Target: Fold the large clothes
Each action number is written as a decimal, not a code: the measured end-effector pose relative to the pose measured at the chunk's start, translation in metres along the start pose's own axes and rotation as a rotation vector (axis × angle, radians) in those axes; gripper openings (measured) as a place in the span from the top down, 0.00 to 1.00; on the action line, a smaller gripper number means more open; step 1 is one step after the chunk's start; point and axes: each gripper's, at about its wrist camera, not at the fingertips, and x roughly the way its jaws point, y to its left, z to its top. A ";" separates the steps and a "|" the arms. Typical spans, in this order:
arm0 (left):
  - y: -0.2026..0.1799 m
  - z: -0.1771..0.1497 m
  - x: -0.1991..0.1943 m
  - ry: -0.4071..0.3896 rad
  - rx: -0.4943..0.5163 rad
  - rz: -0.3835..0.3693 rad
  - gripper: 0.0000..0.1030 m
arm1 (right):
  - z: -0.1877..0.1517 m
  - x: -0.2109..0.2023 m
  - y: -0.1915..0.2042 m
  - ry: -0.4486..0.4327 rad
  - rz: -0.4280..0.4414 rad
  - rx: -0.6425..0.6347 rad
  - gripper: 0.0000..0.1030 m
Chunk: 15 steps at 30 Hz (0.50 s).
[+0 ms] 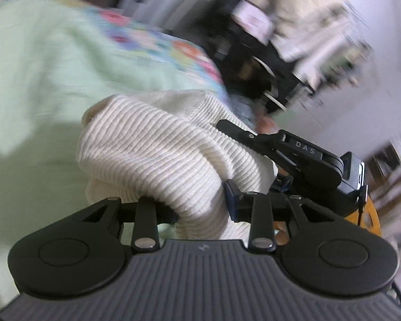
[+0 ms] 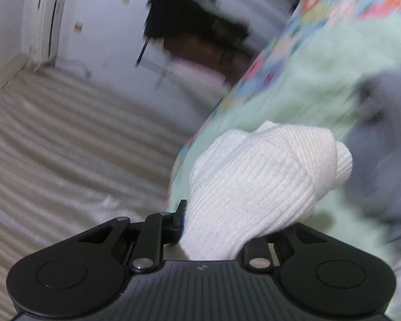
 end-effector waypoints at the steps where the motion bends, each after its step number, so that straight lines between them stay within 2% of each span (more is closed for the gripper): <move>1: -0.011 -0.003 0.015 0.024 0.023 -0.014 0.68 | 0.009 -0.024 -0.015 -0.037 -0.035 0.002 0.78; 4: -0.032 -0.030 0.071 0.143 0.073 -0.022 0.68 | 0.009 -0.073 -0.063 -0.117 -0.172 -0.003 0.78; 6: -0.033 -0.060 0.121 0.283 0.068 0.023 0.67 | -0.001 -0.091 -0.096 -0.135 -0.285 -0.007 0.78; 7: -0.029 -0.080 0.147 0.374 0.043 0.063 0.67 | -0.010 -0.094 -0.119 -0.119 -0.353 0.023 0.78; 8: -0.026 -0.099 0.163 0.442 0.026 0.100 0.67 | -0.021 -0.097 -0.143 -0.102 -0.373 0.077 0.78; 10: -0.029 -0.116 0.171 0.465 0.042 0.123 0.66 | -0.039 -0.103 -0.181 -0.093 -0.370 0.163 0.78; 13: -0.038 -0.129 0.158 0.408 0.076 0.135 0.64 | -0.053 -0.112 -0.203 -0.149 -0.283 0.220 0.78; 15: -0.040 -0.130 0.153 0.399 0.086 0.151 0.63 | -0.049 -0.112 -0.205 -0.157 -0.275 0.196 0.78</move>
